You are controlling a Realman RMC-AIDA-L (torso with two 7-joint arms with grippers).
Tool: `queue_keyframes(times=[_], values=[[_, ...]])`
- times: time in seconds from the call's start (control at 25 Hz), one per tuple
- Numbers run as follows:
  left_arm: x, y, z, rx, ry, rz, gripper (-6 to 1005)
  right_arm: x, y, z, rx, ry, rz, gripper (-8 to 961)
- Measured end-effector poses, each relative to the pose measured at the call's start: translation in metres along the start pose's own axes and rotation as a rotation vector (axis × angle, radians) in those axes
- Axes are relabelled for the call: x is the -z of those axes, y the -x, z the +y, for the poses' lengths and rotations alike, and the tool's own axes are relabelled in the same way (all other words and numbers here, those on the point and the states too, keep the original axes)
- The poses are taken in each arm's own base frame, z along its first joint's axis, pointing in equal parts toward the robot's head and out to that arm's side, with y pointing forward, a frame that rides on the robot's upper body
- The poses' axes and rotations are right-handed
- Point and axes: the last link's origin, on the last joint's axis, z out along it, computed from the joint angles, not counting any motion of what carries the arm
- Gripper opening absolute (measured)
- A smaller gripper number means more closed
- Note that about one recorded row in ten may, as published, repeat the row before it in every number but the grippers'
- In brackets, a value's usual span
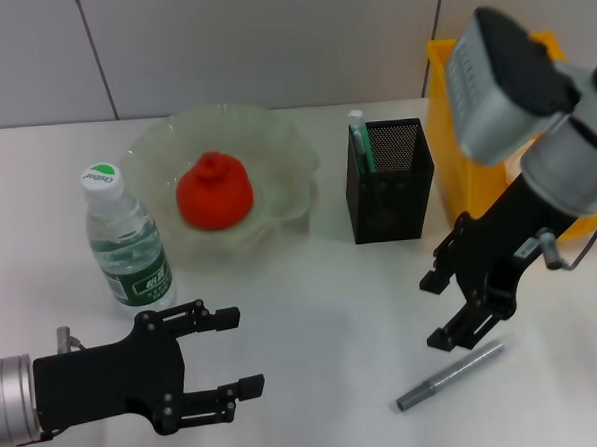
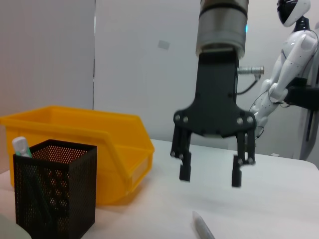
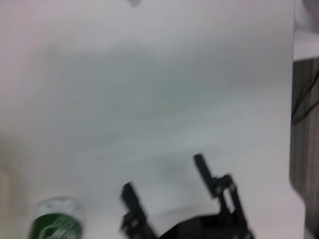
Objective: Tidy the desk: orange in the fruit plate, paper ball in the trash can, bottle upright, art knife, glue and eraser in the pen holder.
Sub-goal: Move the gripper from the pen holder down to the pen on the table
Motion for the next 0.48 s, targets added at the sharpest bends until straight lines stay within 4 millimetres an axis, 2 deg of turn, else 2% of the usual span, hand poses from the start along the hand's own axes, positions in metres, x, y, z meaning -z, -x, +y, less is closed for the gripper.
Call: queue_keyframes(times=[0.24, 0.48], values=[[-0.003, -0.002, -0.001, -0.005, 0.003, 0.003, 781, -0.013, 0.004, 0.000, 0.063, 0.002, 0.050, 674], [-0.003, -0.003, -0.002, -0.005, -0.003, 0.006, 781, -0.028, -0.001, -0.002, 0.101, -0.008, 0.139, 672]])
